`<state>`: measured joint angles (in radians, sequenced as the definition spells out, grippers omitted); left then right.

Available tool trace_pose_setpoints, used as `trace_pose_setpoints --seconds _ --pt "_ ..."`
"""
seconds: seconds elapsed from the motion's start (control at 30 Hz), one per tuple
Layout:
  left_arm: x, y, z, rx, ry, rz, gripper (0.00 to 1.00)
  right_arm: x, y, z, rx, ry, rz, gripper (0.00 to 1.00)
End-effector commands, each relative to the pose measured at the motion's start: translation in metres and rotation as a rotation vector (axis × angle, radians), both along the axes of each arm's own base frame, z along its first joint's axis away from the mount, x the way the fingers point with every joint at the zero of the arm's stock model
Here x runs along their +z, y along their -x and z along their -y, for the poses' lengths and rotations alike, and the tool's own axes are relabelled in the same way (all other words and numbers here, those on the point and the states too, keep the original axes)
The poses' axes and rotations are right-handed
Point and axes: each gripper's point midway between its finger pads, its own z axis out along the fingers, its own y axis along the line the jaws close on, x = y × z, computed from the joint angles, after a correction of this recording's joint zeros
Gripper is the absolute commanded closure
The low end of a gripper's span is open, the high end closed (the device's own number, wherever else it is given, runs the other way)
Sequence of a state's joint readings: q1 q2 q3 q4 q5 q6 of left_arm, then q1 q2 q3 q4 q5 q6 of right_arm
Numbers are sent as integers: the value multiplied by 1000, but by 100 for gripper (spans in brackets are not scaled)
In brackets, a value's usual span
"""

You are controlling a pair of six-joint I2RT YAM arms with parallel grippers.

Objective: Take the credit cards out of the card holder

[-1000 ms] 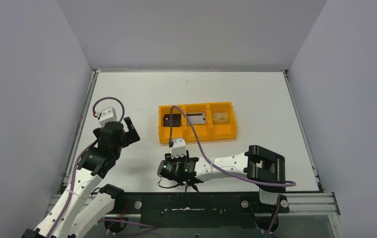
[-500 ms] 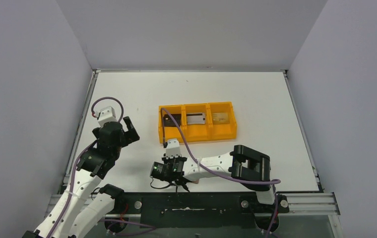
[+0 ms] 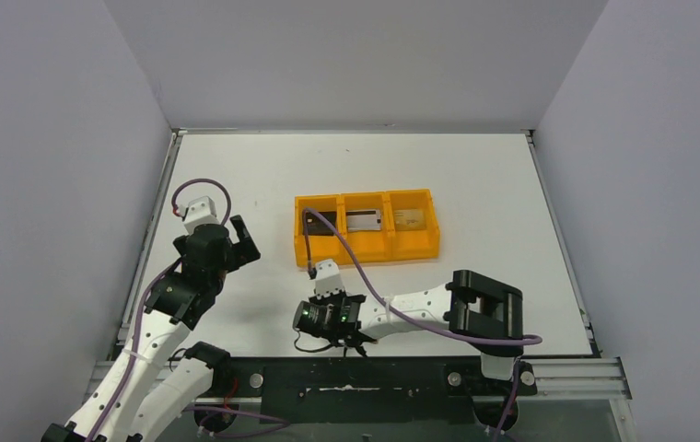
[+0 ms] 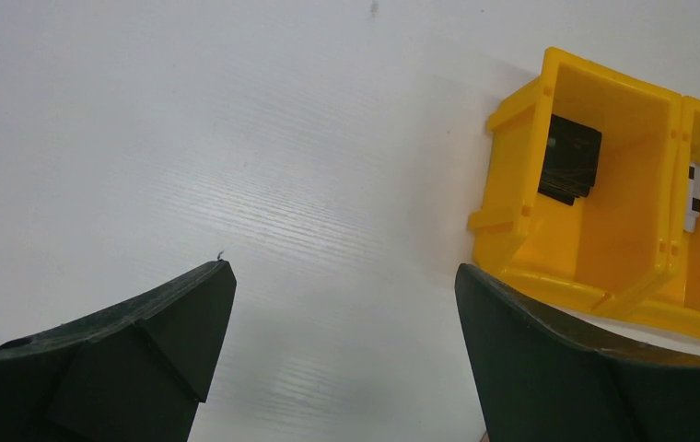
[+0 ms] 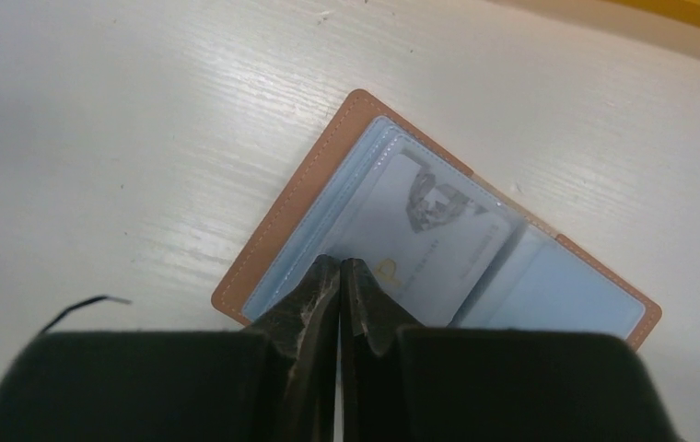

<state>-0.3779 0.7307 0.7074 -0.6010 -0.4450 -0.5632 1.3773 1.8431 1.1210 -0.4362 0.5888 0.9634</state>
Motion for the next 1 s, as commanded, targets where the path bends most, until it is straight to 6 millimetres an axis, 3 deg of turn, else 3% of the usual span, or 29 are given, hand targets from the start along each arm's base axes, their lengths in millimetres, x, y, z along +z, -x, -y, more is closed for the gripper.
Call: trace_pose_setpoints --seconds 0.0,0.3,0.57,0.67,0.83,0.97 --pt "17 -9 2 -1 13 63 8 24 7 -2 91 -63 19 100" --pt "17 -9 1 -1 11 62 8 -2 43 39 210 -20 -114 100" --pt "18 -9 3 -11 17 67 8 -7 36 91 115 38 -128 96" --pt "19 -8 3 -13 18 69 8 6 30 89 103 -3 -106 93" --pt "20 -8 3 -13 21 76 8 37 20 76 57 -76 -65 78" --pt "21 -8 2 -10 20 80 8 44 18 60 27 -112 -53 66"
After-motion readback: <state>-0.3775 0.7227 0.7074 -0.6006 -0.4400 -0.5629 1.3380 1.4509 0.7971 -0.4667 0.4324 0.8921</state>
